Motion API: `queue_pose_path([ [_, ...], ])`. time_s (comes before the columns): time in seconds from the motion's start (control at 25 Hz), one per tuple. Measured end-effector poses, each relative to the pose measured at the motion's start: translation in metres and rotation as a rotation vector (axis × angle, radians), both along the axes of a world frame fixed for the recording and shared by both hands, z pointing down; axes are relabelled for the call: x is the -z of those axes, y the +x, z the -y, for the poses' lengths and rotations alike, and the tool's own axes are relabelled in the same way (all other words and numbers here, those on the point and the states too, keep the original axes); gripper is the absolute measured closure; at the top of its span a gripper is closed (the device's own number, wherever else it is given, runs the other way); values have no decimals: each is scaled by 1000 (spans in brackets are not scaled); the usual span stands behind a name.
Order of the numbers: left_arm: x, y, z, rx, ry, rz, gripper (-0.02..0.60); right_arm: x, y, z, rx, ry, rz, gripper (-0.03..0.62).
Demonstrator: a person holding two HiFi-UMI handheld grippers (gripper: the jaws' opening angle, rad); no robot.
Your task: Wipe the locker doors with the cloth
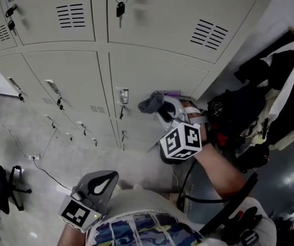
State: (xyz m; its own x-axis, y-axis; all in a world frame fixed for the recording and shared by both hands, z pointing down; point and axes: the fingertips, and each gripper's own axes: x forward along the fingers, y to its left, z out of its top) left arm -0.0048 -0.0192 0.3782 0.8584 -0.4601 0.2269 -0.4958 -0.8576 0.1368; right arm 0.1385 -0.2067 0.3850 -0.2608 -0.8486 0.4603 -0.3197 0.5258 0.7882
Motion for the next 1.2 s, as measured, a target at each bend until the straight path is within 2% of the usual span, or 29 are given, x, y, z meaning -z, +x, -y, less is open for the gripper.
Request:
queue_pose_path([
  [0.56,-4,-9,3,38,-18,31,580,-171,3,0,-21,-264,-23,484],
  [0.88,-5,-10,4,46,-21,33,580,-227,4,0,-37,-361,-39,484],
  [1.04,-3,-11,4,44,-15,21,580,-218,3,-8,-27,-387,-35,483],
  [1.12,-2,-12,5,45,-11,9,580,-182,-2,-13,-8,-352,-21,482],
  [1.2,-2,-13,5,46,-13,-1,580,-126,-11,-16,17,-278,4,482],
])
